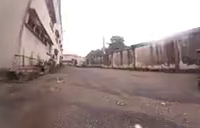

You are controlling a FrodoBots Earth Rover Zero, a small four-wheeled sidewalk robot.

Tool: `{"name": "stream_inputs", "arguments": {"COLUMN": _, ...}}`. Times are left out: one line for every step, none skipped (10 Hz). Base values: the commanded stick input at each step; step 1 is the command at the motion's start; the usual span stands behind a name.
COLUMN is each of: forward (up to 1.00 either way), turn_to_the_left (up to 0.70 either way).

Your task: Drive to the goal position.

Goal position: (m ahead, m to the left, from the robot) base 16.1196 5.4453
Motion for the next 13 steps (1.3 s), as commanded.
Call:
{"name": "stream_inputs", "arguments": {"forward": 0.7, "turn_to_the_left": 0.18}}
{"name": "stream_inputs", "arguments": {"forward": 0.7, "turn_to_the_left": 0.18}}
{"name": "stream_inputs", "arguments": {"forward": 0.7, "turn_to_the_left": 0.18}}
{"name": "stream_inputs", "arguments": {"forward": 0.7, "turn_to_the_left": 0.18}}
{"name": "stream_inputs", "arguments": {"forward": 0.7, "turn_to_the_left": 0.18}}
{"name": "stream_inputs", "arguments": {"forward": 0.7, "turn_to_the_left": 0.18}}
{"name": "stream_inputs", "arguments": {"forward": 0.7, "turn_to_the_left": 0.18}}
{"name": "stream_inputs", "arguments": {"forward": 0.7, "turn_to_the_left": 0.0}}
{"name": "stream_inputs", "arguments": {"forward": 0.7, "turn_to_the_left": -0.17}}
{"name": "stream_inputs", "arguments": {"forward": 0.7, "turn_to_the_left": -0.17}}
{"name": "stream_inputs", "arguments": {"forward": 0.7, "turn_to_the_left": -0.17}}
{"name": "stream_inputs", "arguments": {"forward": 0.7, "turn_to_the_left": -0.17}}
{"name": "stream_inputs", "arguments": {"forward": 0.7, "turn_to_the_left": -0.17}}
